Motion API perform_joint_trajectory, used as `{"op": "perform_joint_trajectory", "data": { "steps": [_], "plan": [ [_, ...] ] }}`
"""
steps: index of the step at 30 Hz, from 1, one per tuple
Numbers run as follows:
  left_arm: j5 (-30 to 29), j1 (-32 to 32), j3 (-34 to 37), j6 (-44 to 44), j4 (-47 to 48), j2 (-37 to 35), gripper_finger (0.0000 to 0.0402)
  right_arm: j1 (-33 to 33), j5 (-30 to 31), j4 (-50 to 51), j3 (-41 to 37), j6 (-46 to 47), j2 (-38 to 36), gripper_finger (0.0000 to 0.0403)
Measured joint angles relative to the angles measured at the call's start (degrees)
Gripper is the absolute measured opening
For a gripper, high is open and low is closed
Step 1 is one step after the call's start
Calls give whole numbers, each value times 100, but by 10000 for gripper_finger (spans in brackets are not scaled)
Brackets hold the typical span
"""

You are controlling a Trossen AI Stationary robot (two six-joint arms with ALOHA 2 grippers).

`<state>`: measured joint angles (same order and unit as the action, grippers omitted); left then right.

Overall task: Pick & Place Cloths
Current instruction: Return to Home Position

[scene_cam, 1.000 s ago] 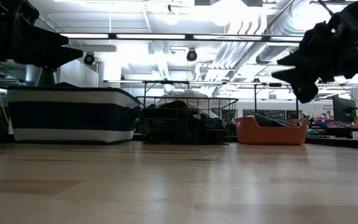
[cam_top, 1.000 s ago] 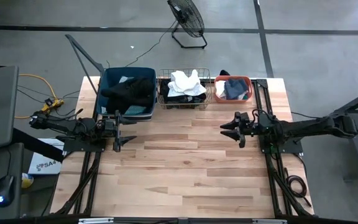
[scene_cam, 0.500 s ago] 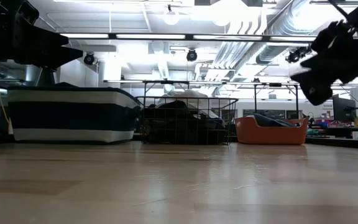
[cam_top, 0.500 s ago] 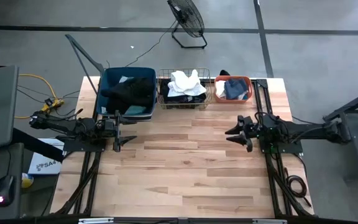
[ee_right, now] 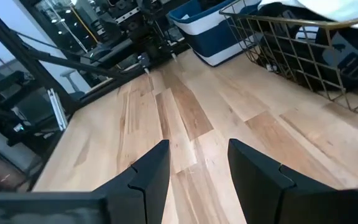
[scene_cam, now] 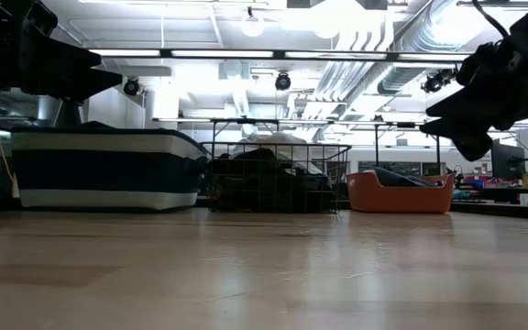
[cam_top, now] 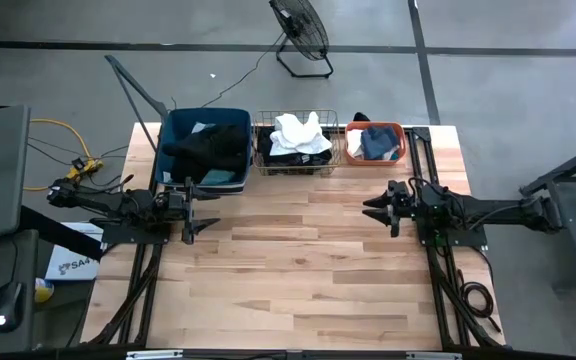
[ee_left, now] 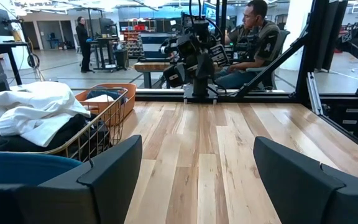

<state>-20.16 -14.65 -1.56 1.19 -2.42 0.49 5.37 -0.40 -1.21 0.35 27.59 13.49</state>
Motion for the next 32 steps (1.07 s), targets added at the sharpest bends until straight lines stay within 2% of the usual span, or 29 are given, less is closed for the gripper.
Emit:
{"op": "perform_joint_trajectory", "data": {
  "steps": [5, 32],
  "plan": [
    [0, 0, 0, 0, -2, 0, 300, 0, 15, -37, -4, -236, 3, 154],
    [0, 1, 0, 0, -1, 0, 300, 0, 30, -66, -4, -236, 5, 154]
  ]
}}
